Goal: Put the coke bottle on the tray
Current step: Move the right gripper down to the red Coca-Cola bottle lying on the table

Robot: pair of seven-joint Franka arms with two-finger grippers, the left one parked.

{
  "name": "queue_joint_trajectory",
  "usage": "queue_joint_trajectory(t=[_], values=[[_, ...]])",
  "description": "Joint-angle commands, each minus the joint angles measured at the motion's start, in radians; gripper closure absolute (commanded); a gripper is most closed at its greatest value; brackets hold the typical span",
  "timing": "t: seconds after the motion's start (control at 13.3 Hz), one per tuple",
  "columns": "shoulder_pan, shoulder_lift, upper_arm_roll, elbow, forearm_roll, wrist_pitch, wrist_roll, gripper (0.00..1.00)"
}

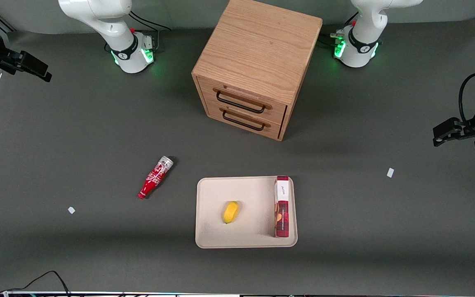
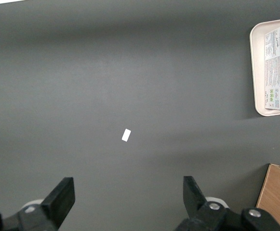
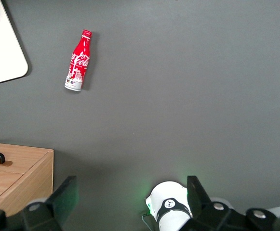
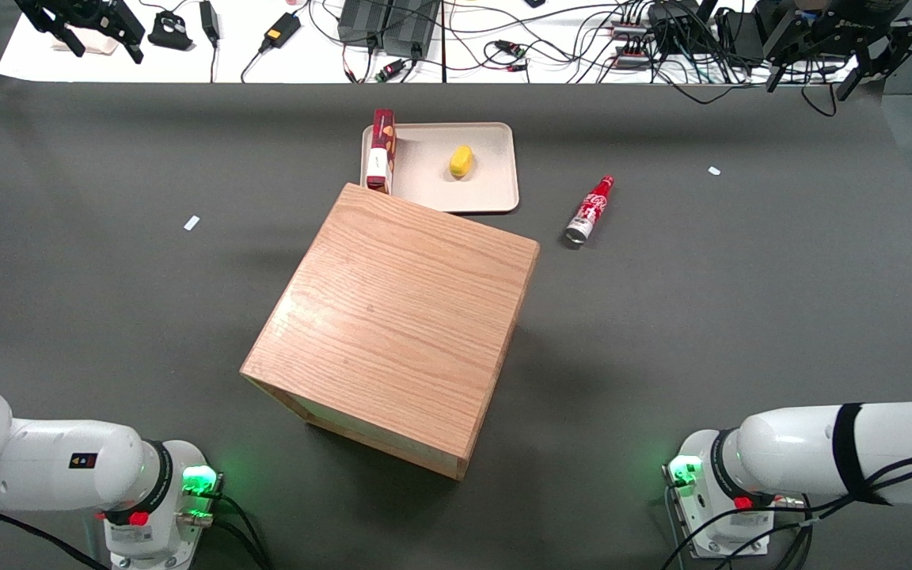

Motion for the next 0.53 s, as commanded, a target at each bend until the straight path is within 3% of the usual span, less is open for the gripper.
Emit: queue_joint_trajectory(t=[0.0, 0.45], values=[[0.003, -0.008, -0.007, 0.002, 0.027, 0.015, 0.010, 0.00], [0.013, 0.033, -0.011, 0.048, 0.033, -0.006, 0.011, 0.00]])
